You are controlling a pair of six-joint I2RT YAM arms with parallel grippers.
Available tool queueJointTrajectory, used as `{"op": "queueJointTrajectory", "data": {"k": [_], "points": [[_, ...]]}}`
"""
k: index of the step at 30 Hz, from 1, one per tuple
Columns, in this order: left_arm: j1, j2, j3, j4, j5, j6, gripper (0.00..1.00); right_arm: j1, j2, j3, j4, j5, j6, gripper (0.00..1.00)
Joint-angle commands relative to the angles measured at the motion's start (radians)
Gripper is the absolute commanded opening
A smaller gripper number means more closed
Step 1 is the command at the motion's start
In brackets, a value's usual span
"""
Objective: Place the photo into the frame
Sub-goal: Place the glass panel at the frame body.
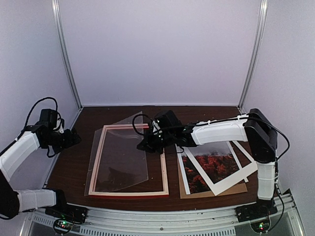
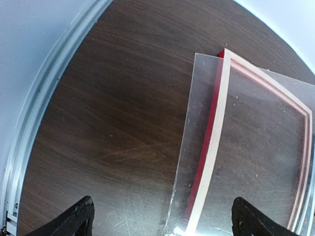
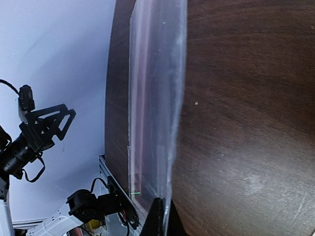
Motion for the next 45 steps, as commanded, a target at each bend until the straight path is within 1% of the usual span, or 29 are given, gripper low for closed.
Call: {"op": "queueJointTrajectory", "data": {"k": [1, 5, 7, 13, 18, 26, 33, 41, 45], "points": [[-0.014, 0.042, -0.038, 0.072, 0.103, 0.01, 0.98, -0.019, -0.025, -0.053, 0.065, 0.043, -0.004, 0.0], [-0.037, 0.095, -0.061, 0.113, 0.156, 0.005, 0.98, -0.028, -0.022, -0.087, 0.063, 0.049, -0.013, 0.0], [-0.076, 0.126, -0.068, 0.134, 0.168, -0.003, 0.98, -0.029, -0.019, -0.1, 0.065, 0.051, -0.015, 0.0], [-0.148, 0.243, -0.077, 0.209, 0.179, -0.028, 0.98, -0.032, -0.015, -0.138, 0.069, 0.052, -0.016, 0.0], [-0.176, 0.318, -0.069, 0.248, 0.176, -0.028, 0.98, -0.038, -0.035, -0.181, 0.077, 0.077, -0.016, 0.0], [-0.193, 0.365, -0.085, 0.321, 0.222, -0.03, 0.98, -0.039, -0.063, -0.238, 0.091, 0.111, 0.001, 0.0], [-0.197, 0.402, -0.076, 0.351, 0.253, -0.033, 0.97, -0.039, -0.04, -0.225, 0.106, 0.096, 0.008, 0.0], [-0.202, 0.426, -0.057, 0.353, 0.289, -0.041, 0.9, -0.04, -0.034, -0.205, 0.087, 0.101, -0.009, 0.0], [-0.207, 0.43, -0.054, 0.348, 0.294, -0.047, 0.88, -0.042, -0.037, -0.202, 0.078, 0.108, -0.016, 0.0]]}}
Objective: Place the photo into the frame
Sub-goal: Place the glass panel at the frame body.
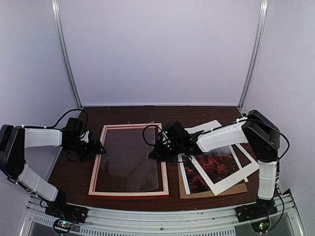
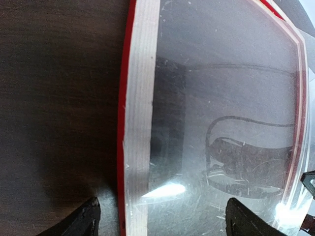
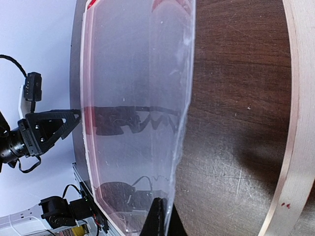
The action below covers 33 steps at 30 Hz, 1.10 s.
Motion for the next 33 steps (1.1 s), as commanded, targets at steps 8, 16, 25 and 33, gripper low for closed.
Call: {"op": "queueJointTrajectory", "data": {"k": [8, 16, 25, 33], "points": [[-0.015, -0.001, 0.014, 0.036, 0.013, -0.018, 0.88, -0.01, -0.011, 0.032, -0.027, 0.048, -0.026, 0.0], [-0.015, -0.017, 0.014, 0.041, -0.013, -0.027, 0.88, -0.011, -0.013, 0.038, -0.045, 0.06, -0.041, 0.0], [-0.015, -0.019, 0.03, 0.027, -0.033, -0.024, 0.88, -0.014, -0.011, 0.044, -0.052, 0.064, -0.05, 0.0], [-0.015, -0.02, 0.032, 0.018, -0.037, -0.016, 0.89, -0.017, -0.012, 0.051, -0.064, 0.067, -0.064, 0.0]]}}
